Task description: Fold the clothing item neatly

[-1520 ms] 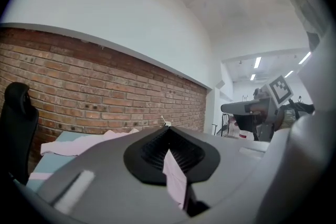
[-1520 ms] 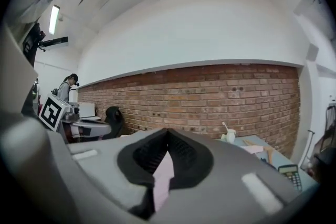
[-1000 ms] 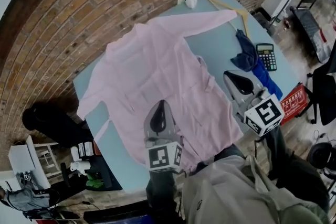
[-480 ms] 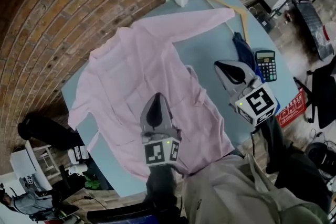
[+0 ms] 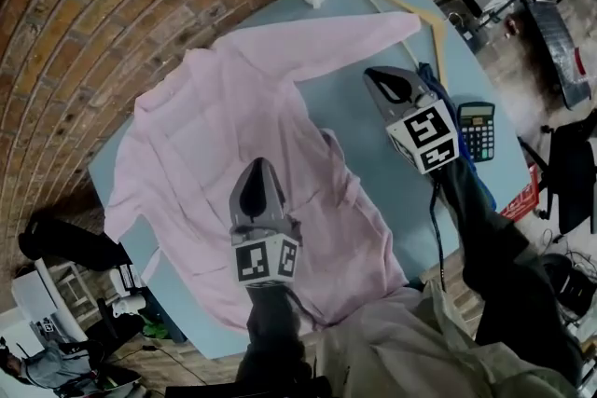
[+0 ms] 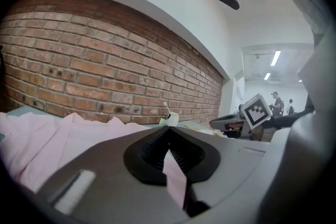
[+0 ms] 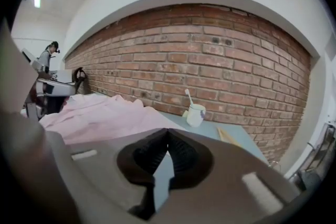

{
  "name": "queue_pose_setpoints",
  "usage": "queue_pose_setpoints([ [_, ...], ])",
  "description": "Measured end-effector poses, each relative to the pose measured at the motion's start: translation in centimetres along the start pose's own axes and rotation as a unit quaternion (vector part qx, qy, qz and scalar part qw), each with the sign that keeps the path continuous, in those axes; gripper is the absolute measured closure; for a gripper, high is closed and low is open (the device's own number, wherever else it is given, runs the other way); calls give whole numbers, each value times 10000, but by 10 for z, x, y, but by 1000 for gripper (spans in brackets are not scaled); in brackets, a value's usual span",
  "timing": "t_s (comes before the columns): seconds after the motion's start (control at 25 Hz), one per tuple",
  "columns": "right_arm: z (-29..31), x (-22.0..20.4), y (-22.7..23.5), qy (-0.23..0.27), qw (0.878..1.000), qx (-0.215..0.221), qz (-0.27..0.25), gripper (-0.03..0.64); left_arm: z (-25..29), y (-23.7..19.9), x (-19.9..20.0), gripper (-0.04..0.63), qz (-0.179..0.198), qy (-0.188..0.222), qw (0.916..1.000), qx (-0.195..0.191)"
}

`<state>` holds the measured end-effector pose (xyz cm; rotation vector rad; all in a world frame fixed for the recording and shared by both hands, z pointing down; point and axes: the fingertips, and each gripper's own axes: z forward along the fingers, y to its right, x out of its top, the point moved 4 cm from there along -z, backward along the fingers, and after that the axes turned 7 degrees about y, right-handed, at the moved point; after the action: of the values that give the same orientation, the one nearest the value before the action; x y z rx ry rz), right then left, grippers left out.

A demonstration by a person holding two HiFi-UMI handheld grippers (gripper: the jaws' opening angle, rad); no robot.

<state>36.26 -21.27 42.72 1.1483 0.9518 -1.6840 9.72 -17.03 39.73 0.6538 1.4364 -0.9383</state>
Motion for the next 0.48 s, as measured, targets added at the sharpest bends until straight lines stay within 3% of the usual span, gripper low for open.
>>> queue_pose_setpoints([
  [0.2, 36, -52, 56, -966, 9946, -250, -268, 618, 12, -5, -19, 588, -224, -70, 9997, 77],
  [0.4, 40, -77, 117, -1312, 9854, -1024, -361, 618, 18, -1, -35, 588, -408, -178, 9990, 31],
  [0.48, 45, -79, 124, -1430, 9829, -1071, -438, 617, 19, 2, -38, 588, -454, -225, 9987, -1],
])
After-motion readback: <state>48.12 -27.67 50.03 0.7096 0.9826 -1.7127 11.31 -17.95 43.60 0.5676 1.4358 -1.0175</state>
